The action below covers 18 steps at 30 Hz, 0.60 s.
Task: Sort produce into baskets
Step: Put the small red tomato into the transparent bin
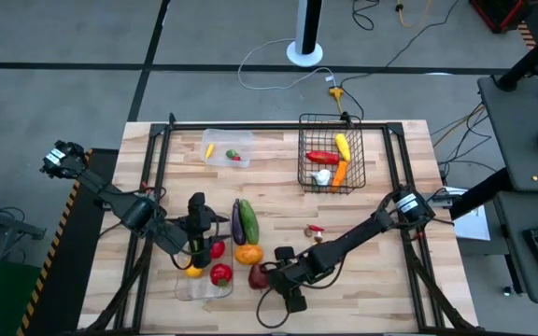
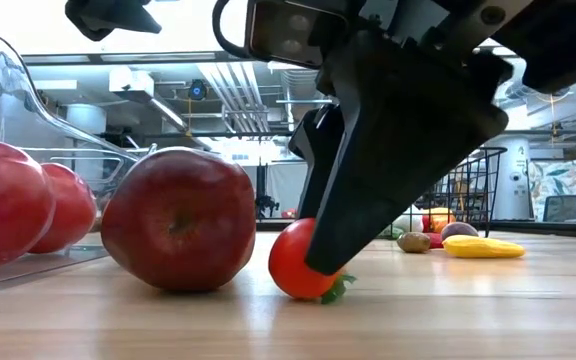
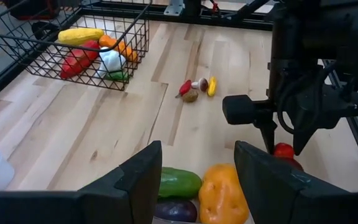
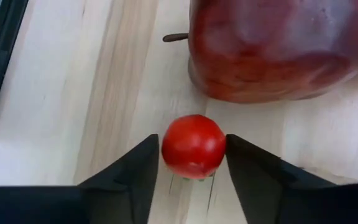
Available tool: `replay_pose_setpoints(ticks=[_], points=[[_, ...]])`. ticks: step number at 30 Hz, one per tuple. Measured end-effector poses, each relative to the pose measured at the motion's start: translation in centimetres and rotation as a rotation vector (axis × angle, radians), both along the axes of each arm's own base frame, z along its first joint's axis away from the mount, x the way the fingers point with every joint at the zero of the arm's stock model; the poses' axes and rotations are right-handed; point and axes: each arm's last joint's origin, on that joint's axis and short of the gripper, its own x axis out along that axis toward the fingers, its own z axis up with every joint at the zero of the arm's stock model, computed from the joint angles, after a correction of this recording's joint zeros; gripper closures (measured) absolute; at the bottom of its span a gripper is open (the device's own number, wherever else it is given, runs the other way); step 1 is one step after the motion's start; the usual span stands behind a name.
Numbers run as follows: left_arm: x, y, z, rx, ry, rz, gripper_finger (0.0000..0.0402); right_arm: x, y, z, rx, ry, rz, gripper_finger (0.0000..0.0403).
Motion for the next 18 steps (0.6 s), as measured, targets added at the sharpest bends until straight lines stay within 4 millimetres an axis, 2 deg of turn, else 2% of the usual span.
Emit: replay_pose_setpoints(ticks=[5,9,11,14,18], points=[[0.0,0.0,0.0,-0.001,-0.001,0.002,0.0217,0.0,-0.1,0.4,0.000,-0.003,0.001,0.0268],[0.0,0.0,0.0,-0.003,-0.002,0.003,0.0217,-0.6,-0.4,1.7,-0.009,0.008,0.005,0.0286],[0.0,-0.1,0.0,-0.005,-0.004,0.000,0.0217,-1.2,-0.7,2.9,-0.015,0.022,0.004,0.0286],[0.0,-0.5,-0.2,-0.021,-0.023,-0.022,0.0217,-2.1,-1.3,5.8,-0.033,-0.010,-0.022,0.0280],[0.6,-1.6,-0.7,-0.030,-0.102,-0.088,0.0217,-2.8,-2.2,9.9,-0.136,-0.197,-0.067,0.0277]])
